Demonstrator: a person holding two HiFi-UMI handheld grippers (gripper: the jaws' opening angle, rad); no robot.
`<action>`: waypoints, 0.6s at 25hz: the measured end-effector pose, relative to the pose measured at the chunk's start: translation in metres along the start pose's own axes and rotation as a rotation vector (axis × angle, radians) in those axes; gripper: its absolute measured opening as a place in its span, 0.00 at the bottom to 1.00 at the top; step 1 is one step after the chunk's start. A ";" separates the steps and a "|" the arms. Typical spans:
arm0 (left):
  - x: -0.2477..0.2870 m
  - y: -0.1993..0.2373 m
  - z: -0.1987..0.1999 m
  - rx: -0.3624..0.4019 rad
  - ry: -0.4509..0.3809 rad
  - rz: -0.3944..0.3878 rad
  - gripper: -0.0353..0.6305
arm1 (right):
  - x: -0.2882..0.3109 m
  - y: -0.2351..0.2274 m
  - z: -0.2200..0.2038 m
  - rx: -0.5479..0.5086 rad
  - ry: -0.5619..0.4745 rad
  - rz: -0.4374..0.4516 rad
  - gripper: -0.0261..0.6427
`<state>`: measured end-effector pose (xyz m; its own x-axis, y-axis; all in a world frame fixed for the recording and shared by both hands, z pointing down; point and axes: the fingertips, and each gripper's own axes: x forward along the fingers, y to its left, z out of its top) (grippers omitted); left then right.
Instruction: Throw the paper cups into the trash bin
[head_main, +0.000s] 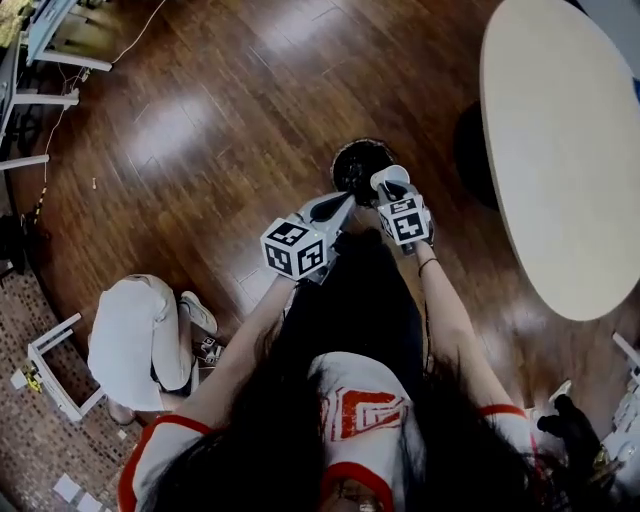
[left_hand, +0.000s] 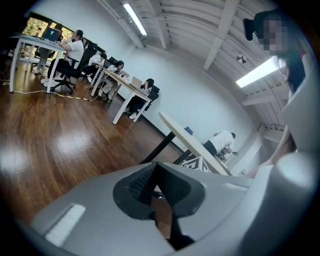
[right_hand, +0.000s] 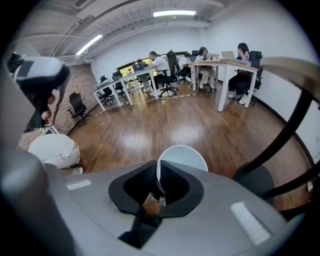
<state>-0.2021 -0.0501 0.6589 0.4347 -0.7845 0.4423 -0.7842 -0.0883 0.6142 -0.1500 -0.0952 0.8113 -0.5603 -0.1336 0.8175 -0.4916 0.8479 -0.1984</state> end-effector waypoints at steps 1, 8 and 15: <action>0.004 0.007 -0.006 -0.005 0.006 0.010 0.05 | 0.015 -0.002 -0.007 -0.013 0.021 0.011 0.08; 0.007 0.042 -0.040 -0.049 0.006 0.083 0.05 | 0.101 -0.011 -0.052 0.019 0.189 0.060 0.22; -0.028 0.039 -0.026 -0.076 -0.018 0.116 0.05 | 0.056 0.000 -0.011 0.158 0.016 0.025 0.06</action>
<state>-0.2330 -0.0156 0.6877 0.3347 -0.7974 0.5021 -0.7926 0.0499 0.6077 -0.1738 -0.0970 0.8631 -0.5639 -0.1044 0.8192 -0.5769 0.7597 -0.3002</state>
